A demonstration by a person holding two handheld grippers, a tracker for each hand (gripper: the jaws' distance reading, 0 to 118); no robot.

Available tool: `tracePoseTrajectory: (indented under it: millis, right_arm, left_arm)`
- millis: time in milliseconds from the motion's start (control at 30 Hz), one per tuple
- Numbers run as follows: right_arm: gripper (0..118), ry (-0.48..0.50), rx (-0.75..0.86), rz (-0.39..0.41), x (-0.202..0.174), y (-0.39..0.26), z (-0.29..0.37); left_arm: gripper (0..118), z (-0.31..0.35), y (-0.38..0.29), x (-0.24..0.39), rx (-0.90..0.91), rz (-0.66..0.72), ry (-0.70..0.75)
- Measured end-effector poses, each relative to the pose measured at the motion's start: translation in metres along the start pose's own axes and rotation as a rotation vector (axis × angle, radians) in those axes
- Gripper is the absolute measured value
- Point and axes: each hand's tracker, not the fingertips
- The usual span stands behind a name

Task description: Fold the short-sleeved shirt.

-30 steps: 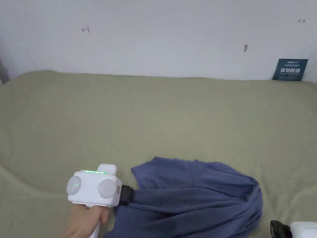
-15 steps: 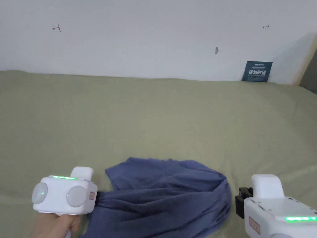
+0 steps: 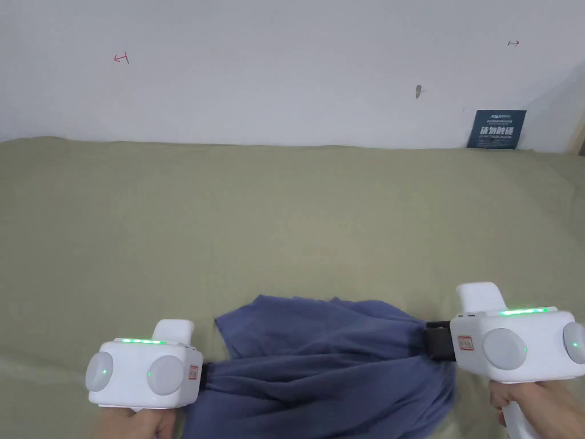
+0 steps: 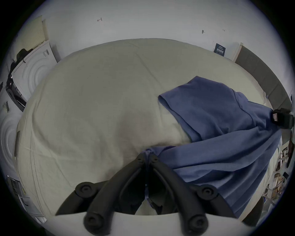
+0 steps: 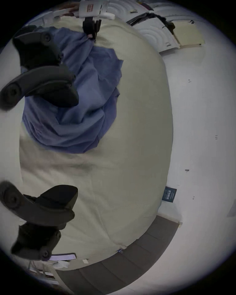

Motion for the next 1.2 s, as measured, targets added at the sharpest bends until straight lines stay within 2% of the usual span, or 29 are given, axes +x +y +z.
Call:
tracePoseTrajectory:
  millis: [100,167,233,333,500,600,700,967,1167,1200]
  right_arm:
    - [2,0.057,-0.023,-0.028,0.001,-0.007,-0.011]
    - [2,0.1,-0.014,-0.067,-0.002,-0.011,-0.014]
    - [2,0.076,0.017,-0.065,-0.003,-0.012,-0.002]
    - [2,0.131,0.068,-0.07,-0.003,-0.003,0.034]
    - [2,0.166,0.165,-0.069,0.007,0.013,0.089]
    - [2,0.173,0.246,-0.074,0.0,0.02,0.136]
    - [2,0.177,0.322,-0.041,-0.001,0.037,0.172]
    - [2,0.11,0.475,-0.008,0.0,0.094,0.256]
    - [2,0.069,0.537,0.005,0.005,0.144,0.281]
    - [2,0.037,0.57,0.003,0.007,0.152,0.284]
  left_arm:
    - [0,0.0,-0.001,0.0,0.004,-0.006,0.001]
    - [0,0.005,0.001,0.0,0.003,-0.013,-0.001]
    - [0,0.016,0.004,-0.005,0.006,0.003,-0.008]
    - [0,0.049,0.008,-0.018,0.064,0.05,-0.034]
    - [0,0.117,0.018,-0.033,0.171,0.044,-0.012]
    - [0,0.166,0.026,-0.041,0.251,0.062,-0.015]
    - [0,0.218,0.035,-0.046,0.341,0.055,-0.008]
    - [0,0.331,0.073,-0.034,0.524,0.029,0.041]
    - [0,0.368,0.119,-0.02,0.602,0.033,0.088]
    - [0,0.372,0.127,-0.017,0.607,0.028,0.1]
